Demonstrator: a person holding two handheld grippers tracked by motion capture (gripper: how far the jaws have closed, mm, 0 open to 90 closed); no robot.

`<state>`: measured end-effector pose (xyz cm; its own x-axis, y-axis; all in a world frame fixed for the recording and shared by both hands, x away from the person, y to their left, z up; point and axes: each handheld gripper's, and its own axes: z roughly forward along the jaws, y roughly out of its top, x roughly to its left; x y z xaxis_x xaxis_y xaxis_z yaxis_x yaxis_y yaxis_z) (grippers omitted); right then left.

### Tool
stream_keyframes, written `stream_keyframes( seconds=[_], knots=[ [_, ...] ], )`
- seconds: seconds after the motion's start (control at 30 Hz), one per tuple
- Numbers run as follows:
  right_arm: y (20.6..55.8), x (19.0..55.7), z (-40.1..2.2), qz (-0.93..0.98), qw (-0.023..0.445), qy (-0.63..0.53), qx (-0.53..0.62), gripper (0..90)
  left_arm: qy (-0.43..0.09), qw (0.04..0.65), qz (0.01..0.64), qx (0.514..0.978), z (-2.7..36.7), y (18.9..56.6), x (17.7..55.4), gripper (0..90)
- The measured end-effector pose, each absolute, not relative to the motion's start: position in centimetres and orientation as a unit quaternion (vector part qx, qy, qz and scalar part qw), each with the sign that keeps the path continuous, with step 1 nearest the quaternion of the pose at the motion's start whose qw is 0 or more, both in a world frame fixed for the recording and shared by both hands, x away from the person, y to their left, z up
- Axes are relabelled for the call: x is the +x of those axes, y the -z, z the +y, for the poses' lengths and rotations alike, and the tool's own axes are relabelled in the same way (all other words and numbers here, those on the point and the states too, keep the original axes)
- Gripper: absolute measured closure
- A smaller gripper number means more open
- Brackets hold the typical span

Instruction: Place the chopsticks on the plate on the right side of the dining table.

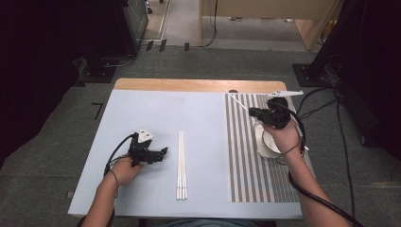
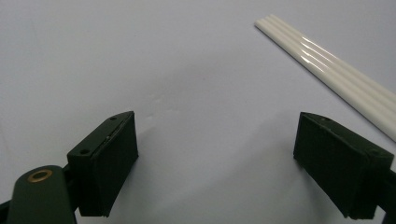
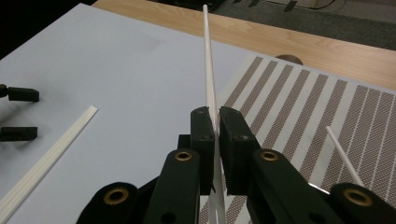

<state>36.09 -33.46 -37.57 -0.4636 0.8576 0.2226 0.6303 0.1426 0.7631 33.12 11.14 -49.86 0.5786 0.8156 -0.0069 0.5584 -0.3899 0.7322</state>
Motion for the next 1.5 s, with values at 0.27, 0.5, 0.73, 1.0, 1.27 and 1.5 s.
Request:
stream_keyframes(
  seconds=[0.27,0.5,0.73,1.0,1.27,1.5],
  knots=[
    [37.2,36.0,-35.3,0.738,0.141,-0.418,0.511,85.0,-0.181,0.356,0.422,0.814,11.1,49.9,33.1,13.5],
    [36.7,35.9,-37.0,0.733,0.145,-0.419,0.516,85.0,-0.180,0.355,0.421,0.815,11.2,49.9,33.1,13.5],
    [37.1,35.9,-39.1,0.726,0.153,-0.413,0.528,85.0,-0.180,0.355,0.421,0.815,11.2,49.9,33.1,13.5],
    [37.5,35.7,-41.6,0.716,0.158,-0.418,0.536,85.0,-0.180,0.355,0.422,0.815,11.2,49.9,33.1,13.5],
    [38.4,35.8,-43.0,0.716,0.161,-0.410,0.542,85.0,-0.180,0.355,0.422,0.815,11.2,49.9,33.1,13.5],
    [39.6,35.6,-44.4,0.709,0.158,-0.413,0.549,85.0,-0.180,0.355,0.422,0.815,11.2,49.9,33.1,13.5]
  ],
)
